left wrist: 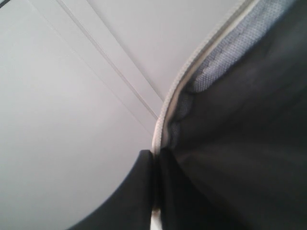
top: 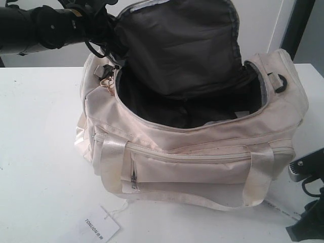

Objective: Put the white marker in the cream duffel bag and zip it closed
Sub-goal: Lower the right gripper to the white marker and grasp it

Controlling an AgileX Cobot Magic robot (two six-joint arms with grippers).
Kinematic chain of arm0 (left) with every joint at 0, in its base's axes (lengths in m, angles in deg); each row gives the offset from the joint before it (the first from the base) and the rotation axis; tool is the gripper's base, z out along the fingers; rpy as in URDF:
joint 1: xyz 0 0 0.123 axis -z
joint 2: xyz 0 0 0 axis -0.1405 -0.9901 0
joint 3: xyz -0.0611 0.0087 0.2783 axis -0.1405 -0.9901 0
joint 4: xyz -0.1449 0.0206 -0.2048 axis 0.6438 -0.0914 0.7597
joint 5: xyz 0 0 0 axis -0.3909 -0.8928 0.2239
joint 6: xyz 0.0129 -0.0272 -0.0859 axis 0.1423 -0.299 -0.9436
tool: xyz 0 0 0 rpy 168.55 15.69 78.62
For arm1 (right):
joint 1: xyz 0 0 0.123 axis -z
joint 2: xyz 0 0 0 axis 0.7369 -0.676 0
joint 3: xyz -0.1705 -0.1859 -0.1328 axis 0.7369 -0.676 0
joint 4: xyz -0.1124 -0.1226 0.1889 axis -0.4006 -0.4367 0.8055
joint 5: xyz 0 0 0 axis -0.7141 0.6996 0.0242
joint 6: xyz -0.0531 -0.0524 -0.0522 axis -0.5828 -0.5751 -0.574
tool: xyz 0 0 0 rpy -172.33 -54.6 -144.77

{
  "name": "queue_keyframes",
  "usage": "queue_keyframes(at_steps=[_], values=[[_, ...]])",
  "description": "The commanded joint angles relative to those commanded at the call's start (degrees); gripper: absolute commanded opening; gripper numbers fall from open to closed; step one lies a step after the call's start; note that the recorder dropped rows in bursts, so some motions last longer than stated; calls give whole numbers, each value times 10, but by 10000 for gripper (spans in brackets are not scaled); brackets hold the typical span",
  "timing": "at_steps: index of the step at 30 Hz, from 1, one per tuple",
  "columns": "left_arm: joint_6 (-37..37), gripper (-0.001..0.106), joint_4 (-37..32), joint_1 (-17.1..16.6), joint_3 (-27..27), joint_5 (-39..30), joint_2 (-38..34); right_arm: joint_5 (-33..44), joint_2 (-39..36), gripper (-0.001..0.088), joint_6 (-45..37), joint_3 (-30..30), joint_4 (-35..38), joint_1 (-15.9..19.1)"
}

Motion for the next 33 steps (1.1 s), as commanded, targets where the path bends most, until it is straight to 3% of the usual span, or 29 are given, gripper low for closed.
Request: queue_keyframes(at_steps=[15, 18, 25, 33], values=[[0, 0, 0, 0, 0, 0, 0, -17, -59, 270, 0, 0, 1, 0], [0, 0, 0, 0, 0, 0, 0, -15, -59, 219, 0, 0, 1, 0], [0, 0, 0, 0, 0, 0, 0, 5, -59, 0, 0, 0, 1, 0], [0, 0, 0, 0, 0, 0, 0, 49, -59, 0, 3, 17, 1, 0]])
